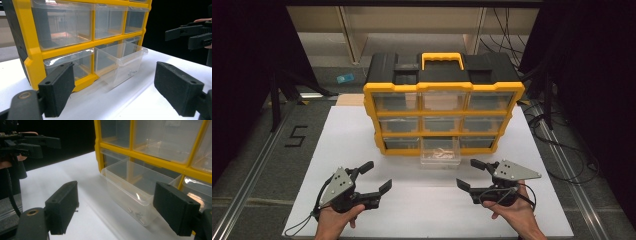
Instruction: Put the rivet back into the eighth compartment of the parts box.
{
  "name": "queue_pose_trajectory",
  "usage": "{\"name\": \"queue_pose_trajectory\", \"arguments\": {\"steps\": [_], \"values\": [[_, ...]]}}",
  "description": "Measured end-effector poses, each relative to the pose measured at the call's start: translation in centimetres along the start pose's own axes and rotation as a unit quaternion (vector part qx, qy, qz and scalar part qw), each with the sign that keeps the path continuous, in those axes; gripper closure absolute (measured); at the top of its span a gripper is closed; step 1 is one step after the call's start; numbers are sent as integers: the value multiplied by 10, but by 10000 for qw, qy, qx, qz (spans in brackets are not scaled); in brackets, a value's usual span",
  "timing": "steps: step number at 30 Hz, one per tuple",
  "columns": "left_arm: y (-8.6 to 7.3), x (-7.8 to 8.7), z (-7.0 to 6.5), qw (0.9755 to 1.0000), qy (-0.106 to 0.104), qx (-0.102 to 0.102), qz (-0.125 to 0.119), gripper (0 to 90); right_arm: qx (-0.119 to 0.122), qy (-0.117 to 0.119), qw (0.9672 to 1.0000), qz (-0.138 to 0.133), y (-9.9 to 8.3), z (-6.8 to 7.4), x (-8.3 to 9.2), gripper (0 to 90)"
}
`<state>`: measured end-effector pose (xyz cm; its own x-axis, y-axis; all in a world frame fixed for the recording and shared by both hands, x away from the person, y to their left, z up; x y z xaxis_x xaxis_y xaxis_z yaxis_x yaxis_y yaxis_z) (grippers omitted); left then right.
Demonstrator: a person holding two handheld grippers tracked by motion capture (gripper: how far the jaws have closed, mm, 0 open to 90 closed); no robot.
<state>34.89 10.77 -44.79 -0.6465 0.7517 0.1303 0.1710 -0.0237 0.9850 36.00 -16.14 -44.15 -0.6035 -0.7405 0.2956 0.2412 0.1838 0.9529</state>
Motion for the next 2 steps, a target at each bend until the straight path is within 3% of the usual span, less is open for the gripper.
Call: {"name": "queue_pose_trajectory", "arguments": {"steps": [2], "values": [[0, 0, 0, 10000, -2, 1, 0, 167, 109, -80, 9999, 20, 0, -3, 1, 211]]}}
Point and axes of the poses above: each handheld gripper's, and its own axes: x roughly backward along the jaws, y roughly out of its top, z roughly to its left, the point moved 9 cm from there along -x, roughly forward along the jaws, and after that the axes turned 4 degrees about -y, right-handed, at the moved point
